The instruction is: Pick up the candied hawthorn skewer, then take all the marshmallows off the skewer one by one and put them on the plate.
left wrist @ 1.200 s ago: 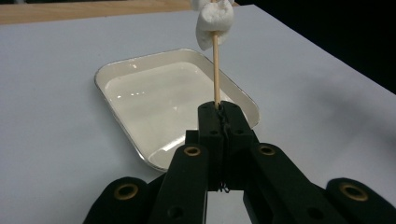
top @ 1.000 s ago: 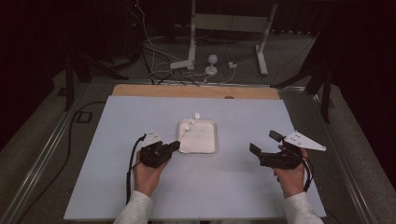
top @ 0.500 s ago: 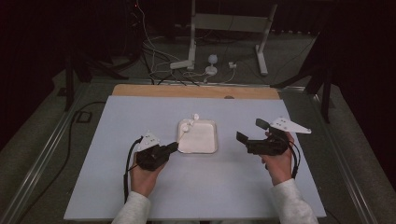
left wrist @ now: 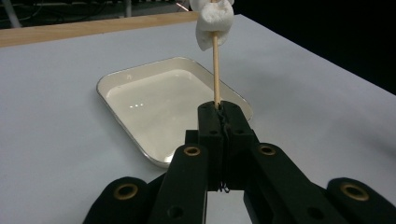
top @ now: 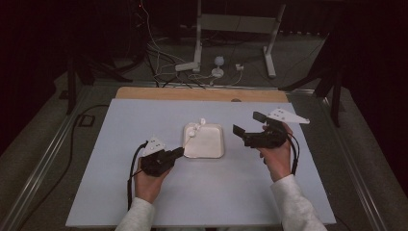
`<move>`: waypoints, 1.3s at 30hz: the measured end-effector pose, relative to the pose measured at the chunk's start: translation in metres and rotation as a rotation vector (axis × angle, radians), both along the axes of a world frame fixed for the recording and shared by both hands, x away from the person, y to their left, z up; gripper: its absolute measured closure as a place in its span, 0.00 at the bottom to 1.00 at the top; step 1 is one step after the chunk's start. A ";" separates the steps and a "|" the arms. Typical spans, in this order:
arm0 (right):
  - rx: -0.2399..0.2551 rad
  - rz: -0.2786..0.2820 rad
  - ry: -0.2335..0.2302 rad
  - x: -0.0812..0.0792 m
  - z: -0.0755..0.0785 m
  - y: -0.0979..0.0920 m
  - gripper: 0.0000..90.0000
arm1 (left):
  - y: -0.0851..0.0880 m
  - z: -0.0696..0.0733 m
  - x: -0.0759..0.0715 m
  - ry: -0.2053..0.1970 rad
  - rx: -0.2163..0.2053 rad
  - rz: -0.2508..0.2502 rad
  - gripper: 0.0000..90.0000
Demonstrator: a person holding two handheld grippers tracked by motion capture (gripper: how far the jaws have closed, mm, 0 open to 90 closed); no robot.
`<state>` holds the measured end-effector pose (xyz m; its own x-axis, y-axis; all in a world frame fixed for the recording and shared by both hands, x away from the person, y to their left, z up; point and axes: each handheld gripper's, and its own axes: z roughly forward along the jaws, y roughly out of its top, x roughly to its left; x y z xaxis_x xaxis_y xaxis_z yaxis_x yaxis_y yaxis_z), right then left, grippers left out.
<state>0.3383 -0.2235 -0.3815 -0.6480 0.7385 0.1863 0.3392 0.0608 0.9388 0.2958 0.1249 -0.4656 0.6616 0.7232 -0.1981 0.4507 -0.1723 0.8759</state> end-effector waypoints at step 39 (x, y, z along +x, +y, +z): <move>0.129 0.143 0.294 0.040 -0.022 0.069 0.59 | -0.012 0.005 -0.008 -0.037 -0.012 -0.041 1.00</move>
<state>0.3778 -0.1545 -0.4036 -0.6477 0.6027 0.4661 0.5931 0.0147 0.8050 0.2873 0.1130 -0.4607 0.6976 0.6933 -0.1810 0.4106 -0.1797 0.8940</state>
